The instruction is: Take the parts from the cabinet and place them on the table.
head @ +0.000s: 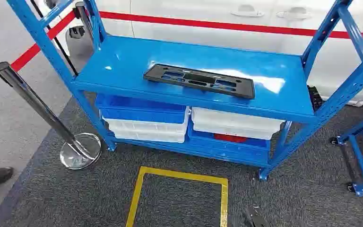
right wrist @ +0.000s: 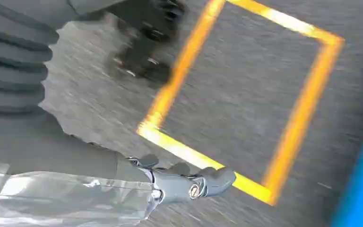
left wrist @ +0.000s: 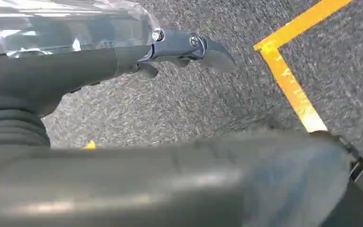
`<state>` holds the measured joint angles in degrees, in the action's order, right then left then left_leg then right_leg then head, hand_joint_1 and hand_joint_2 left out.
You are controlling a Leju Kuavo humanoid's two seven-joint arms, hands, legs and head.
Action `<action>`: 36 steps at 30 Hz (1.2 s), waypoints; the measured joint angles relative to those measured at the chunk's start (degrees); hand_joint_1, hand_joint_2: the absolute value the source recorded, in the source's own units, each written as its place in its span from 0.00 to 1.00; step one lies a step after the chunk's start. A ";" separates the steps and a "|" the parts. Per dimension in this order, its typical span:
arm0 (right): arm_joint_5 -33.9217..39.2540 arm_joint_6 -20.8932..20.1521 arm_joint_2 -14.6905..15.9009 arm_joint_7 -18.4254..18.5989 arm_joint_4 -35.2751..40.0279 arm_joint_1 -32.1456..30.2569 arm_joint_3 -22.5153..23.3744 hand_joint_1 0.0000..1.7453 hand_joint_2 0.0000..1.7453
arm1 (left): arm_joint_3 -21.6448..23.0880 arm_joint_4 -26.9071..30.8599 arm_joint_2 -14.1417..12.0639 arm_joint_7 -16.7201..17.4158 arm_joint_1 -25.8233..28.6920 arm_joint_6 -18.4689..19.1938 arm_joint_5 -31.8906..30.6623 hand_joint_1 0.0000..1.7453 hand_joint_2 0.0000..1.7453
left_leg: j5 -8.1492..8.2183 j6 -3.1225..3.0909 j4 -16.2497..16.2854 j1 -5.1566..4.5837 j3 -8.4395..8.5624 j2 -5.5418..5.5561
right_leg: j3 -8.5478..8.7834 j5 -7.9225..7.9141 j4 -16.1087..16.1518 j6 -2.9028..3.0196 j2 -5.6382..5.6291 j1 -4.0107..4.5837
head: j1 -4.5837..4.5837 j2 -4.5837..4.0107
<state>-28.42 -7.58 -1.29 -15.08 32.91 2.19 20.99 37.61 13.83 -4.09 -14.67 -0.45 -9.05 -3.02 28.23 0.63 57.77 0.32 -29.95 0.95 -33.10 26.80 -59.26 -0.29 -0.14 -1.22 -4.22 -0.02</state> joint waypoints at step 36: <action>27.15 -18.45 10.34 -18.42 58.05 9.58 -25.66 0.00 0.00 | 9.86 -4.54 -1.14 -4.46 -3.54 -4.33 -0.02 0.00 0.00 | 7.16 0.32 16.86 -0.06 -8.82 -1.60 | -0.63 -1.58 1.21 1.65 0.37 0.45 | 0.00 0.00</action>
<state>-1.27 -26.03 9.05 -33.50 90.96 11.77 -4.67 47.47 9.29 -5.22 -19.12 -3.98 -13.38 -3.04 35.39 0.95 74.63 0.27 -38.77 -0.65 -33.73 25.22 -58.05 1.36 0.23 -0.76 -4.22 -0.02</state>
